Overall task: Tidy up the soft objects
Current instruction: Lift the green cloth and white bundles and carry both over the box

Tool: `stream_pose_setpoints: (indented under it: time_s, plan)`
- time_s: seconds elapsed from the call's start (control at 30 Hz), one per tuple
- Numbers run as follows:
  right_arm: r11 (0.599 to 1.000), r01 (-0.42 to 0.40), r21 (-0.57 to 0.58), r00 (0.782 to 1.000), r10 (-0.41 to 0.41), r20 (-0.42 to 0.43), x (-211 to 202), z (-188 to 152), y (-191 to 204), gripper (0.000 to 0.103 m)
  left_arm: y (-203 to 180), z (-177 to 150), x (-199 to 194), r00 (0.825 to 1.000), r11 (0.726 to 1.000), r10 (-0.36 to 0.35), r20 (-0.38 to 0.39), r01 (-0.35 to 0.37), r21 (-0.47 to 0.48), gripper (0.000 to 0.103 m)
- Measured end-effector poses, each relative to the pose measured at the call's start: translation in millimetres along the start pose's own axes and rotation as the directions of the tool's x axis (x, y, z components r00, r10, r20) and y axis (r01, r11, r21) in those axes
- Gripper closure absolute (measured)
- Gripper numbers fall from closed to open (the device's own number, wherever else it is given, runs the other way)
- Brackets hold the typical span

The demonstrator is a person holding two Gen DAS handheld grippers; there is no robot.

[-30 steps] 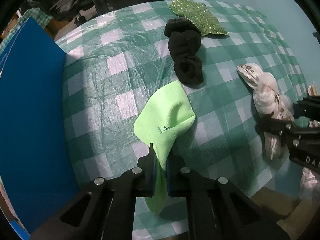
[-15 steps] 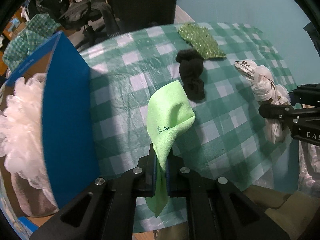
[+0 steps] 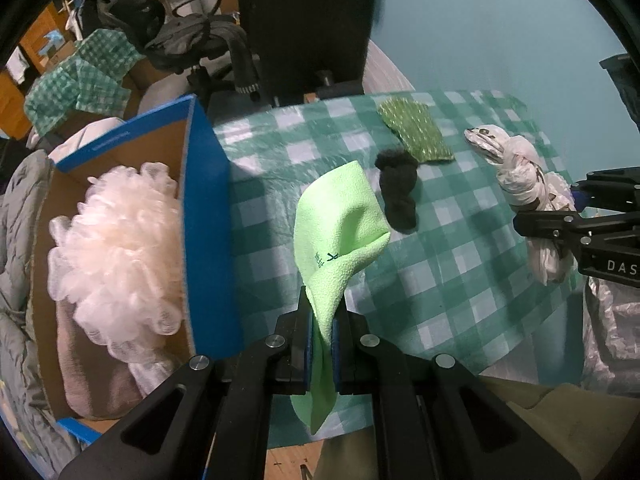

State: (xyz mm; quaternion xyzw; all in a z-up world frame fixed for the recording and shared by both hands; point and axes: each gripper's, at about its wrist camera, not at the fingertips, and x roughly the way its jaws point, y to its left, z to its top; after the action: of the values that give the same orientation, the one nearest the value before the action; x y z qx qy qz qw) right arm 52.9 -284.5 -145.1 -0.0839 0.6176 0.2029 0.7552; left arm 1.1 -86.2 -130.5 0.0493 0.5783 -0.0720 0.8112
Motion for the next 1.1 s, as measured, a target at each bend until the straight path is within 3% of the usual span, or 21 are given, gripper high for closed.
stream_pose_setpoints:
  time_s: [0.5, 1.1]
  plan:
    - [0.995, -0.037, -0.090, 0.998, 0.041, 0.045, -25.5, 28.3, 40.0, 0.074, 31.8, -0.6, -36.2, 0.998, 0.996, 0.024, 0.061, -0.019, -0.087, 0.096]
    - [0.962, -0.116, -0.247, 0.990, 0.133, 0.055, -28.3, 59.3, 123.9, 0.074, 88.8, -28.5, -55.3, 0.995, 0.973, 0.080, 0.066, -0.064, -0.221, 0.096]
